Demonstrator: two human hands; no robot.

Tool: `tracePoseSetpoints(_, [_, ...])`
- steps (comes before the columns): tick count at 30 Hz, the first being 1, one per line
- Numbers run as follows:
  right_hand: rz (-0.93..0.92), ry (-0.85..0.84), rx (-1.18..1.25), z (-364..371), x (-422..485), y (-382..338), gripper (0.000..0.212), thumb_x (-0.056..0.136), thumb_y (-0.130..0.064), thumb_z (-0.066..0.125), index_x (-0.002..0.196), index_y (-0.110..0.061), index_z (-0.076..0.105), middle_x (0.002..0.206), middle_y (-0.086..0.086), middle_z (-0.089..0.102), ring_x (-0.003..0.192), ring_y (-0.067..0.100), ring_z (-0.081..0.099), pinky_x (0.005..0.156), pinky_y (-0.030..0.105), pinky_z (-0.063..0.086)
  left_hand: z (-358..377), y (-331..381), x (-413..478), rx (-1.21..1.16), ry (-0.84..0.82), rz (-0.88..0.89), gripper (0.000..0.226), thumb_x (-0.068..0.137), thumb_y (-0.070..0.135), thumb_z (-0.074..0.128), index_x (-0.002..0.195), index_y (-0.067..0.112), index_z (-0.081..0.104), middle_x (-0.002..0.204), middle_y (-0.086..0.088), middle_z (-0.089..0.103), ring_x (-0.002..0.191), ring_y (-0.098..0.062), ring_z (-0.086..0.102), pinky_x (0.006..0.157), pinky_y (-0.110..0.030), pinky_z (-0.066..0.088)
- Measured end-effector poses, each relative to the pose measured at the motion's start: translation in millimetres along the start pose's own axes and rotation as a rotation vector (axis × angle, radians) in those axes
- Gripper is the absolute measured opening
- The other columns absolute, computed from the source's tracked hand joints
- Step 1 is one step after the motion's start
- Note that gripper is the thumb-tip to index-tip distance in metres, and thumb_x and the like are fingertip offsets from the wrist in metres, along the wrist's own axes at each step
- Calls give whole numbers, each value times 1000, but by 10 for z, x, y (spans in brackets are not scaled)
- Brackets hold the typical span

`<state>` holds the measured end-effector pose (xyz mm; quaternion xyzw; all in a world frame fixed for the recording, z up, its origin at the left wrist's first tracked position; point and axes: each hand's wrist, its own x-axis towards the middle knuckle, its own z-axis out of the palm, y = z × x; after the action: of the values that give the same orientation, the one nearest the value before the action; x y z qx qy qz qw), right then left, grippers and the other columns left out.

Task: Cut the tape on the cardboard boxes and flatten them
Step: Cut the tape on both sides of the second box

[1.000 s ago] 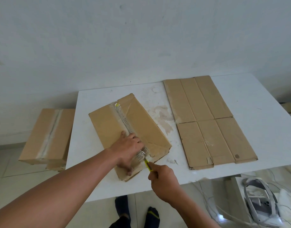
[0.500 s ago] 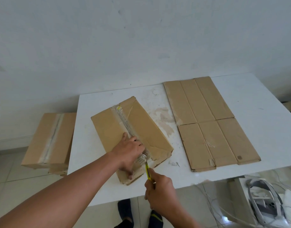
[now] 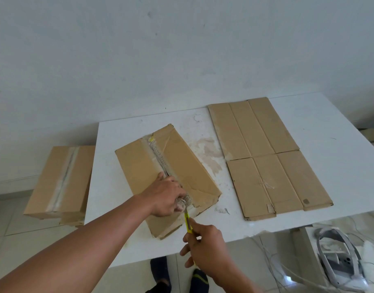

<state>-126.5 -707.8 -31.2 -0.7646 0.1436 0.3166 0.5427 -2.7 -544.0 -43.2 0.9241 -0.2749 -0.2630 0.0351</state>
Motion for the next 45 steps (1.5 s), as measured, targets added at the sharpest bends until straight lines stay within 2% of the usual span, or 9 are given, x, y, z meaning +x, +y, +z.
tracePoseSetpoints(5, [29, -42, 3, 112, 24, 59, 47, 100, -7, 48, 145, -19, 48, 98, 8, 65, 69, 23, 73, 59, 38, 62, -92, 22, -21, -56, 13, 35, 15, 96, 46, 60, 102, 33, 61, 119, 10, 63, 129, -15, 39, 117, -49, 16])
tracePoseSetpoints(10, [-270, 181, -555, 120, 141, 198, 57, 99, -14, 43, 154, -26, 34, 86, -6, 51, 63, 7, 46, 52, 13, 38, -279, 58, 22, -7, -14, -45, 55, 94, 71, 40, 69, 25, 58, 78, 6, 61, 91, -12, 55, 119, -44, 9])
tracePoseSetpoints(13, [-287, 225, -820, -72, 133, 169, 73, 92, -1, 45, 155, -32, 26, 91, -5, 45, 61, 10, 39, 50, 19, 30, -363, 99, 86, -11, -11, -149, 62, 101, 59, 40, 61, 14, 56, 63, -1, 56, 62, -16, 54, 99, -35, 45])
tracePoseSetpoints(16, [-288, 215, -946, -173, 140, 118, 79, 88, 4, 45, 154, -35, 26, 95, -3, 42, 60, 14, 34, 46, 24, 19, -428, 177, 181, 150, -54, -125, 17, 92, 27, 69, 103, 16, 62, 96, -4, 60, 78, -23, 59, 68, -38, 51])
tracePoseSetpoints(19, [-369, 287, -999, -142, 173, 193, 79, 71, 4, 65, 140, -35, 54, 81, -5, 36, 57, 15, 36, 42, 20, 9, -388, 222, 302, 305, -87, -45, 67, 79, 13, 81, 135, 21, 46, 126, -8, 47, 94, -28, 58, 70, -40, 49])
tracePoseSetpoints(22, [-371, 273, -1020, -83, 183, 241, 79, 59, 2, 74, 130, -30, 64, 75, -5, 44, 53, 14, 33, 41, 19, 3, -303, 269, 404, 454, -11, 62, 91, 79, 12, 81, 152, 28, 28, 154, -13, 26, 133, -35, 39, 100, -50, 43])
tracePoseSetpoints(26, [-436, 313, -1038, -106, 182, 207, 71, 37, -3, 89, 103, -24, 77, 67, -4, 50, 47, 12, 37, 36, 20, 14, -299, 283, 376, 371, -55, 128, 95, 85, -2, 71, 158, 35, 21, 167, -7, 11, 151, -36, 19, 106, -47, 44])
tracePoseSetpoints(37, [-389, 295, -1032, -81, 261, 210, 81, 30, -1, 89, 107, -21, 77, 69, -4, 49, 46, 10, 35, 38, 19, 17, -324, 300, 291, 384, -154, 116, 90, 91, 2, 64, 161, 30, 14, 169, -8, 0, 154, -38, 8, 105, -49, 44])
tracePoseSetpoints(45, [-328, 219, -1033, -52, 193, 81, 69, 94, 4, 45, 155, -17, 23, 129, 10, 43, 105, 26, 56, 78, 35, 49, -312, 301, 286, 417, -112, 134, 86, 92, -3, 56, 161, 27, 16, 168, -11, 6, 153, -38, 14, 100, -50, 47])
